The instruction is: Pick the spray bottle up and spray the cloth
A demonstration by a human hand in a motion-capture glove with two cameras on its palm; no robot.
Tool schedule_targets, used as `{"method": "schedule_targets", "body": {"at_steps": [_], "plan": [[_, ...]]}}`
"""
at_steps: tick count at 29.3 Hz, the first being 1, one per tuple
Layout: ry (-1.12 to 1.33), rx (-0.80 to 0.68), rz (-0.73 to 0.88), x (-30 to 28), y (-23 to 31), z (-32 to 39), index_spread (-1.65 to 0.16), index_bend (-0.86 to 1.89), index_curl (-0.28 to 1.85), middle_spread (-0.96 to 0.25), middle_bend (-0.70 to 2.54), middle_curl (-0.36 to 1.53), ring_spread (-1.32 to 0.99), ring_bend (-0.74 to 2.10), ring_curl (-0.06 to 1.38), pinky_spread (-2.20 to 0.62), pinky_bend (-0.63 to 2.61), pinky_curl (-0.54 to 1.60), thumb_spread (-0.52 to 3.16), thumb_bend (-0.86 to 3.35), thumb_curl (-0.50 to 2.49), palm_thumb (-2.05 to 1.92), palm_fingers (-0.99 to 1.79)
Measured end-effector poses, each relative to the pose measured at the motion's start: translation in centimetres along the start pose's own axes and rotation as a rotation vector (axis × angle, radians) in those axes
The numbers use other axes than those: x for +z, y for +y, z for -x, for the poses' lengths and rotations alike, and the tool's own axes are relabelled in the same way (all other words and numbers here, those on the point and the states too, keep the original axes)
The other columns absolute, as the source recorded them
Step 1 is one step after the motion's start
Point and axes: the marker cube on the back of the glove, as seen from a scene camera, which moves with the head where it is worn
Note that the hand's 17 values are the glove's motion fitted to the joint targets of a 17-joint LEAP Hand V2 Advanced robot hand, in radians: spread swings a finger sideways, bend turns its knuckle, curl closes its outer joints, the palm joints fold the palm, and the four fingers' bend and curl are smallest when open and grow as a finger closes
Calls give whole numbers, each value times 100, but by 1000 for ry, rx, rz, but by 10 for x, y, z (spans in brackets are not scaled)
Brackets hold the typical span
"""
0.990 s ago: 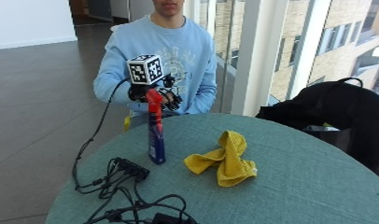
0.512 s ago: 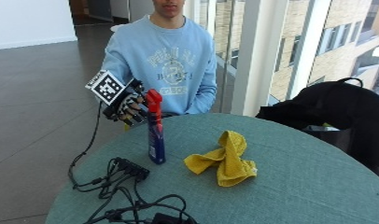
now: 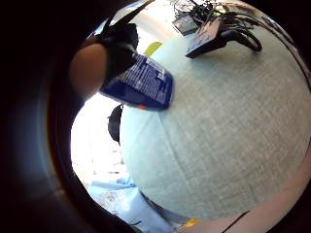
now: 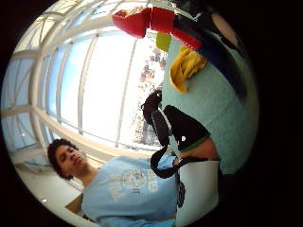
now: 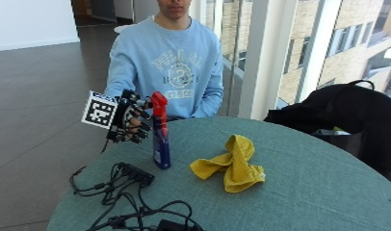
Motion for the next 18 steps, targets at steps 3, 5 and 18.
{"method": "schedule_targets", "body": {"at_steps": [3, 5, 18], "plan": [[-24, 17, -4, 6, -16, -5, -36, 10, 26, -8, 27, 39, -1, 31, 34, 24, 27, 31, 113, -2, 33, 66, 63], [-50, 36, -9, 10, -26, -8, -36, 11, 26, -8, 27, 40, -1, 32, 35, 24, 27, 31, 112, -2, 33, 66, 62], [-156, 40, 2, 32, -65, -16, -36, 11, 24, -8, 27, 40, -1, 34, 35, 24, 28, 33, 106, -2, 33, 68, 63]]}}
